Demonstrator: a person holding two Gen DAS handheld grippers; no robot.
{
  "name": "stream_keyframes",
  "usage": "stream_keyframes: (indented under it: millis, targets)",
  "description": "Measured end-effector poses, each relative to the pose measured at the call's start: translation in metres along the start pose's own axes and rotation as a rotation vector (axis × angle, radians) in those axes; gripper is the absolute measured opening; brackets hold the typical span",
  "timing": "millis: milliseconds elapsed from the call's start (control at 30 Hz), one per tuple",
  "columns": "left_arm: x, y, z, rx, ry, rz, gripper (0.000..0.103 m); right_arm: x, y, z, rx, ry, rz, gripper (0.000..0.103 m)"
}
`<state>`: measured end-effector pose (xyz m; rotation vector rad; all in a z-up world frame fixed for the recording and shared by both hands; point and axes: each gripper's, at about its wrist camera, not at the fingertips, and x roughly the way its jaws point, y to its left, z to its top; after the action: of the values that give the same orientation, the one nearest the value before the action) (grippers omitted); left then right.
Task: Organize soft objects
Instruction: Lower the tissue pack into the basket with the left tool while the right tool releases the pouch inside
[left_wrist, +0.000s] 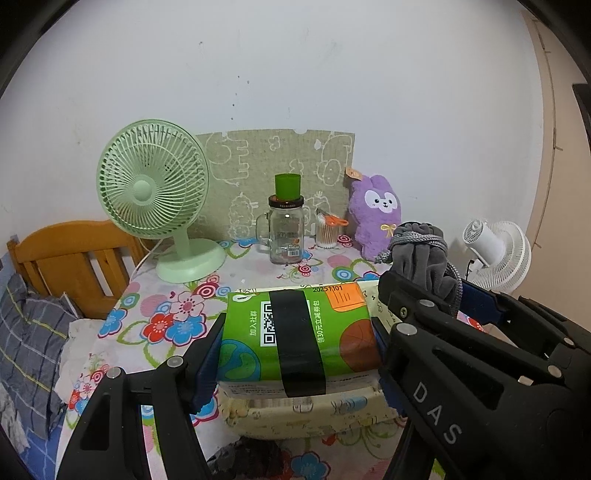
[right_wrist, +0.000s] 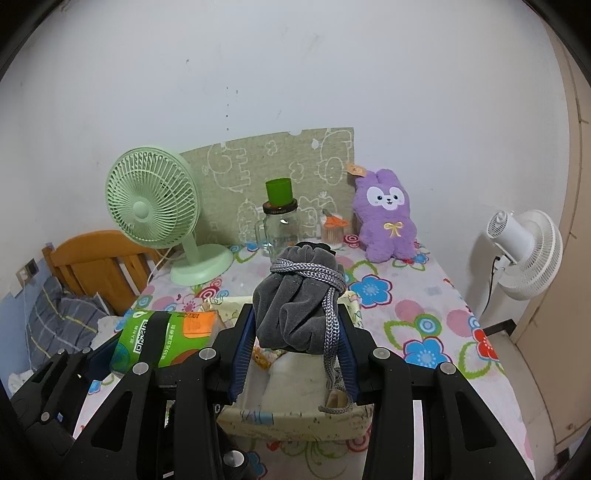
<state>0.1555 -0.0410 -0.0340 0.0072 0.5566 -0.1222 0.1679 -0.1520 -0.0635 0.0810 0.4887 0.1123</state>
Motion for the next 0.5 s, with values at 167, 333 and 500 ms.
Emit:
stream_keyframes:
  millis: [167,333,500]
  targets:
    - [0.02,0.003,0.001,-0.002,0.018,-0.01,0.073,0.017,-0.004,0.002,0.008,0.01,0.007,0.044]
    - [0.04,0.005,0.0,-0.018,0.043,-0.018,0.074,0.035,-0.009,0.001,0.015,0.029,0.022,0.044]
    - [0.057,0.005,-0.003,-0.026,0.073,-0.023,0.075,0.052,-0.013,-0.001,0.019,0.054,0.022,0.044]
